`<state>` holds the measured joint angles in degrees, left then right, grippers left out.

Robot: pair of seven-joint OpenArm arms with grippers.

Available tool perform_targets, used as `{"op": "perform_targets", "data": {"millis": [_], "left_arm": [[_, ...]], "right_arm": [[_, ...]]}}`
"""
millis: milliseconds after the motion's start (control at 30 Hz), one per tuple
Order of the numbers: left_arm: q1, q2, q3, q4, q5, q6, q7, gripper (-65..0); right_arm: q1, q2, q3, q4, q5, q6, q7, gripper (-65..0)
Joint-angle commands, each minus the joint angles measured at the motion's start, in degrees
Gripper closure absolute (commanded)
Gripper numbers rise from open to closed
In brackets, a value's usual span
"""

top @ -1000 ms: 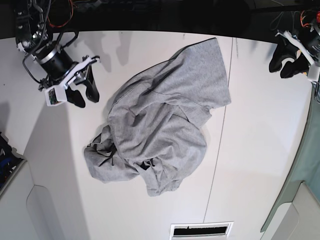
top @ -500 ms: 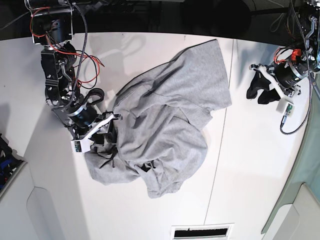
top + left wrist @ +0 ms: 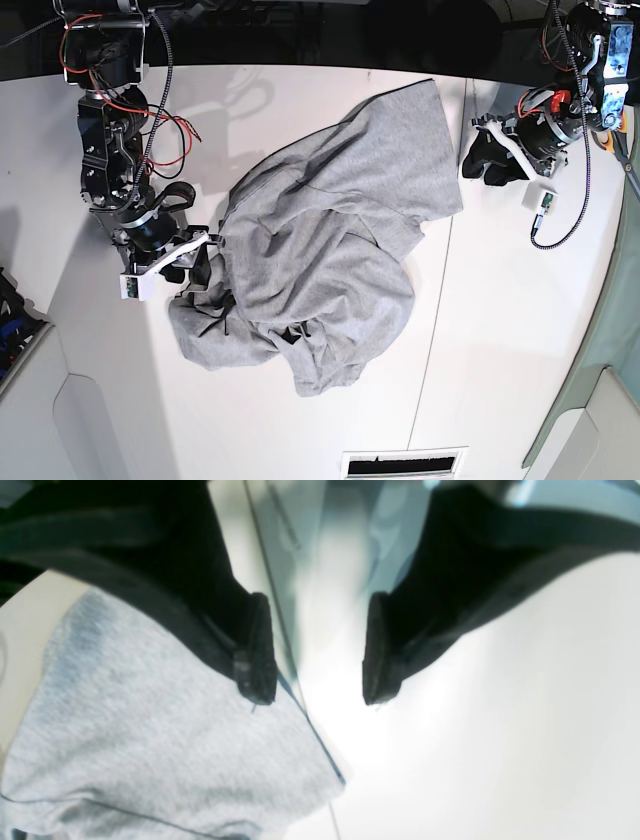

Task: Layout the t-shirt on the table in an organized manner, then fold the t-shirt properly
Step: 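Reach both grippers down and grasp opposite edges of the grey t-shirt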

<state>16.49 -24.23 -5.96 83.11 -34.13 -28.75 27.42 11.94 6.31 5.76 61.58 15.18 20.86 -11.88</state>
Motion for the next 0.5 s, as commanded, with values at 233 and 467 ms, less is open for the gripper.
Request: {"op": "perform_targets", "data": {"millis": [233,467], "left_arm": [[-0.31,-0.04,-0.33,-1.09,-0.15,-0.39,-1.68,-31.6],[-0.33,-0.04,-0.33,-2.23,-2.25,-0.39,-2.16,-31.6]], "right_arm": [[1.97,-2.43,0.11,-4.85,0.20,3.56,2.01,-25.1],[3.82,-3.30,0.11,-7.04,0.09,3.56,2.23,-21.9]]}}
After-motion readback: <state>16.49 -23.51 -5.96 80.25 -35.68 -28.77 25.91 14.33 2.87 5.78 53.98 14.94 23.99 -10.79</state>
